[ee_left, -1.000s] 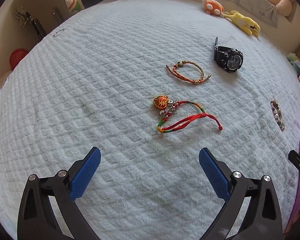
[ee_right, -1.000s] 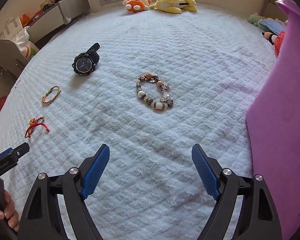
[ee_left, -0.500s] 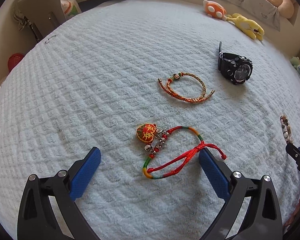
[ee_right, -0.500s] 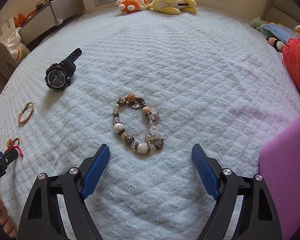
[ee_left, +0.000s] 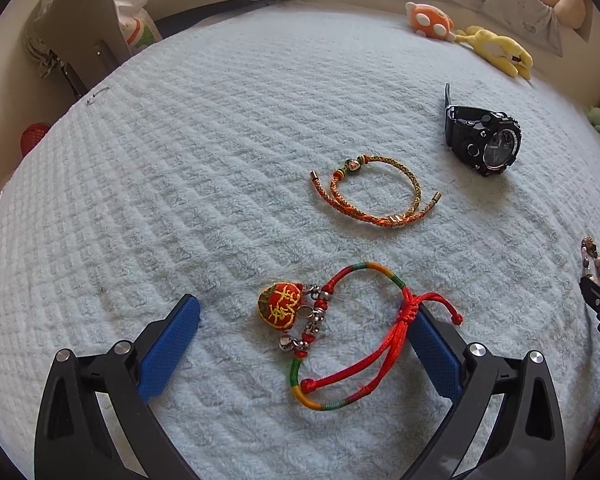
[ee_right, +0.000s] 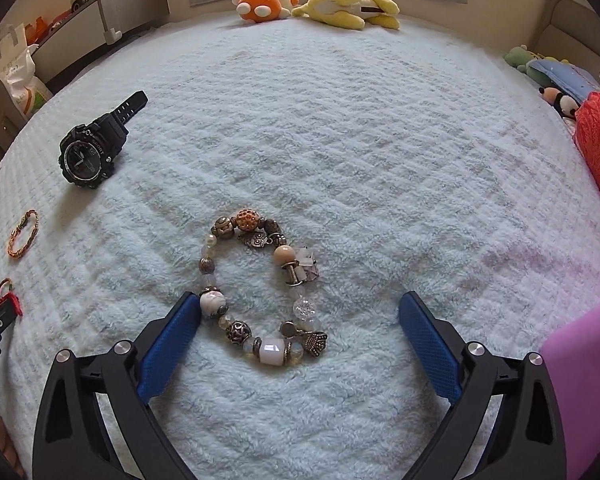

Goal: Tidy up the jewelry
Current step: 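Grasp the red-string heart charm bracelet with the left tool while the right grasps the white beaded bracelet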

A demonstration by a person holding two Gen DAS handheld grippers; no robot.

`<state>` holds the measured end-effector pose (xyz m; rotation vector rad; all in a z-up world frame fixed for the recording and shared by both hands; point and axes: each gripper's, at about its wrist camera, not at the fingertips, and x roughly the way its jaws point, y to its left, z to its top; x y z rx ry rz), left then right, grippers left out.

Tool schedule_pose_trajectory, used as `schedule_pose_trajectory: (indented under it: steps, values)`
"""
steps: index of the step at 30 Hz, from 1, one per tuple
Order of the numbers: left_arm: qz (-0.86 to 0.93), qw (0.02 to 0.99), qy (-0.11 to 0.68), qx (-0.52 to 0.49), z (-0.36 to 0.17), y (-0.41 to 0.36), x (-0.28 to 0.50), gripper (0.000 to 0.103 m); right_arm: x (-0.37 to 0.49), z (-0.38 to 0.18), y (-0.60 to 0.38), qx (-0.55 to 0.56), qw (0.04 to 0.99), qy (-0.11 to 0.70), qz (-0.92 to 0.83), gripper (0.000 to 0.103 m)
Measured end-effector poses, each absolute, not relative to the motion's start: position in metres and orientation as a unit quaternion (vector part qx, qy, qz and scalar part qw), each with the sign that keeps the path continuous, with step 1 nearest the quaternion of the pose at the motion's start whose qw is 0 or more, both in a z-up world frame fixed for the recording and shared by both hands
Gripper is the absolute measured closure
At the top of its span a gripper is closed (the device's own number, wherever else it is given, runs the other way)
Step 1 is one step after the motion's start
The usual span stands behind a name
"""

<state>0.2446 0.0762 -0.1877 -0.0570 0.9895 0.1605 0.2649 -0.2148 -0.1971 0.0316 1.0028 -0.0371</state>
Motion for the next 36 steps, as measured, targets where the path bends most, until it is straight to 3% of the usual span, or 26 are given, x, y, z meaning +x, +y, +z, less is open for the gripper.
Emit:
schedule_pose_trajectory:
  steps: [7,9,12,15,16,17,18,20,21,22,24,36]
  values:
    - [0.072,0.885,0.46,-0.034,-0.188,0.076,0.24,0.008,0.265,-0.198,-0.21,0.008,0.878,0.478,-0.026,0.009]
    - [0.07,0.889,0.45,-0.039,-0.186,0.076,0.234,0.025,0.263,-0.197,-0.208,0.004,0.878,0.477,-0.028,0.009]
    - [0.06,0.892,0.447,-0.042,-0.184,0.074,0.231,0.038,0.261,-0.195,-0.204,0.003,0.879,0.476,-0.026,0.013]
    - [0.053,0.894,0.443,-0.044,-0.182,0.074,0.227,0.052,0.257,-0.193,-0.202,0.005,0.88,0.475,-0.02,0.024]
    - [0.05,0.896,0.44,-0.046,-0.181,0.074,0.225,0.057,0.255,-0.191,-0.2,0.004,0.881,0.473,-0.016,0.033]
    - [0.045,0.897,0.437,-0.047,-0.18,0.074,0.223,0.075,0.253,-0.19,-0.197,0.003,0.881,0.472,-0.007,0.045]
    - [0.042,0.897,0.438,-0.046,-0.18,0.074,0.223,0.086,0.251,-0.188,-0.193,-0.004,0.882,0.472,-0.007,0.049]
    - [0.035,0.896,0.44,-0.046,-0.18,0.075,0.223,0.087,0.249,-0.186,-0.188,-0.008,0.88,0.475,0.008,0.07]
    - [0.031,0.895,0.441,-0.049,-0.178,0.077,0.224,0.089,0.248,-0.184,-0.186,-0.008,0.88,0.476,0.01,0.073]
    - [0.025,0.895,0.443,-0.053,-0.177,0.079,0.223,0.089,0.248,-0.183,-0.185,-0.007,0.879,0.477,0.013,0.084]
    - [0.013,0.894,0.444,-0.061,-0.173,0.083,0.221,0.089,0.245,-0.179,-0.185,0.004,0.877,0.481,0.015,0.089]
    - [-0.042,0.886,0.457,-0.057,-0.147,0.074,0.177,0.09,0.19,-0.166,-0.195,0.078,0.867,0.492,0.03,0.089]
